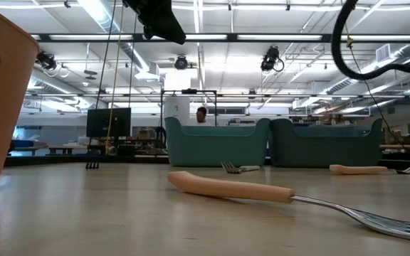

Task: Sort silverware by color (type)
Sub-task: Put the white fork into the blue bin, then put the orange fork into the green bin

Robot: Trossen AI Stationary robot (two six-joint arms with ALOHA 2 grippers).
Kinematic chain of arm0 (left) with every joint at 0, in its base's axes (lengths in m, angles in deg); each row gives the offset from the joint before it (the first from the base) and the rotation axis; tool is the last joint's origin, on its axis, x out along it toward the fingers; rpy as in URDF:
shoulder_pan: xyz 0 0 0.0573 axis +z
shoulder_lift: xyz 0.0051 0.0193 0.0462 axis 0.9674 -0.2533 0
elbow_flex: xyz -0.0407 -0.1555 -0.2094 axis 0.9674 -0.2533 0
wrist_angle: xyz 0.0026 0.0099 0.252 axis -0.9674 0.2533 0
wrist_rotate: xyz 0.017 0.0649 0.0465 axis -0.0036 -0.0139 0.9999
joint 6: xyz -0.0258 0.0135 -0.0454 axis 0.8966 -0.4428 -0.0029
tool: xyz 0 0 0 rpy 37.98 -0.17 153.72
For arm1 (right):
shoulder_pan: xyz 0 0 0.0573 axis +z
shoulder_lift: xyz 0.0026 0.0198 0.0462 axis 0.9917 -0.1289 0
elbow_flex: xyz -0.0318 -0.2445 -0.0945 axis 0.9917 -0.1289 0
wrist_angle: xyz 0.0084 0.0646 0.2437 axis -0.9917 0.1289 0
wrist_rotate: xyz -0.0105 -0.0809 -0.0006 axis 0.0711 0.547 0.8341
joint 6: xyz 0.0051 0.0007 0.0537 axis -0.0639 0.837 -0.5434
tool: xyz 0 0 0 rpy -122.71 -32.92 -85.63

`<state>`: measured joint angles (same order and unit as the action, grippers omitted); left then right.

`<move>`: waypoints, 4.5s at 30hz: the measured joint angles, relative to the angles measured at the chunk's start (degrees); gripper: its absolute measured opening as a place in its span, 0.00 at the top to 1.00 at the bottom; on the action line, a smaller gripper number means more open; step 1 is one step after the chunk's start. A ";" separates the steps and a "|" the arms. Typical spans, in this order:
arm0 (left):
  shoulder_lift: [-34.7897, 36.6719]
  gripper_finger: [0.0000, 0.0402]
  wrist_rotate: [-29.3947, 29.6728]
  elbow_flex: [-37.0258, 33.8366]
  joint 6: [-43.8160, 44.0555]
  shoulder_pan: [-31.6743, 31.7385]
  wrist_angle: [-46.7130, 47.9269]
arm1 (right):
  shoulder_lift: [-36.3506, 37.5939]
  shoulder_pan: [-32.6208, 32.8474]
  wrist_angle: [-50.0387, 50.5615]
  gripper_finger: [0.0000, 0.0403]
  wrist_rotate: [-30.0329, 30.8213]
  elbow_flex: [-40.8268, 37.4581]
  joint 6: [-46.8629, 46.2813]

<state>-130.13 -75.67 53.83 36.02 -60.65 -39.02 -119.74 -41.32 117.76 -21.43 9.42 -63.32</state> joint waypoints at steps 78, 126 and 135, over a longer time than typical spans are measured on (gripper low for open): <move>0.00 0.73 0.68 0.00 16.11 10.00 -4.11 | 18.19 -85.95 13.45 0.72 44.24 0.30 147.63; -7.61 0.73 0.42 0.02 12.57 2.69 -11.49 | 32.72 -56.20 28.60 0.72 5.86 -3.68 136.14; -7.61 0.73 0.42 0.02 12.55 2.69 -11.47 | 20.46 -50.92 26.04 0.72 11.39 -3.74 141.20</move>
<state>-137.74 -75.25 53.85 48.57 -57.96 -50.49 -99.28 -92.24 143.80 -10.04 5.67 77.88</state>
